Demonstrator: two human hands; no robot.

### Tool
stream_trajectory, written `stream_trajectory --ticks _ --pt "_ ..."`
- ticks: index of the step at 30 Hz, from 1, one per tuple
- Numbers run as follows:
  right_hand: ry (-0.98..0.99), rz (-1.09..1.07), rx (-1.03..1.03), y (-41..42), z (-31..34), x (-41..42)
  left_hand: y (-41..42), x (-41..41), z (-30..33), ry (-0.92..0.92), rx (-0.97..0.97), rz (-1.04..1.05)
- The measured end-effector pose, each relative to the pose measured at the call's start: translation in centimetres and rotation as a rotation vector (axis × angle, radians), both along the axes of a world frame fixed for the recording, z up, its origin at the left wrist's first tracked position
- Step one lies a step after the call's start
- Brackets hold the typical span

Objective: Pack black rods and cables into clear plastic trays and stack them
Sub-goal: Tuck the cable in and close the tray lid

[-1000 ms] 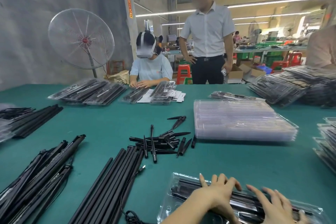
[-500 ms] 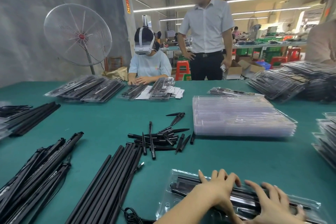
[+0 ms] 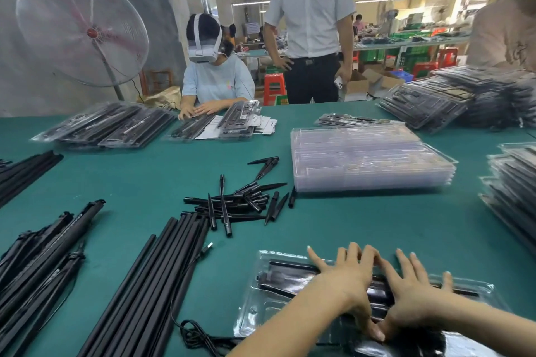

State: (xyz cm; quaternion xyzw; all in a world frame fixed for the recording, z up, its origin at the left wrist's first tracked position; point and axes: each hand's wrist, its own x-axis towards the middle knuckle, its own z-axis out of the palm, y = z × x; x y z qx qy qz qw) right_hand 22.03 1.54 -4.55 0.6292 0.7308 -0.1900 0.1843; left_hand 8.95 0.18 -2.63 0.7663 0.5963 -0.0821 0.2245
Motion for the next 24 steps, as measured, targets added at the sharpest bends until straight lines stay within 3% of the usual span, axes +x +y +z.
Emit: stream_trajectory --ticks 8,13,18,24 --pt "0.050 0.016 -0.003 0.1 -0.3 0.4 -0.4 -1.1 -0.6 -0.134 -0.027 0.081" --pt "0.134 0.025 0.033 -0.4 -0.3 0.9 -1.8 -2.7 -0.8 -0.279 0.113 0.072" --pt "0.184 0.029 0.108 -0.8 -1.0 1.3 -3.7 -3.8 -2.1 -0.251 0.273 0.018" --pt "0.233 0.006 0.139 -0.8 -1.0 1.2 -4.9 -4.8 -2.9 -0.219 0.312 -0.010"
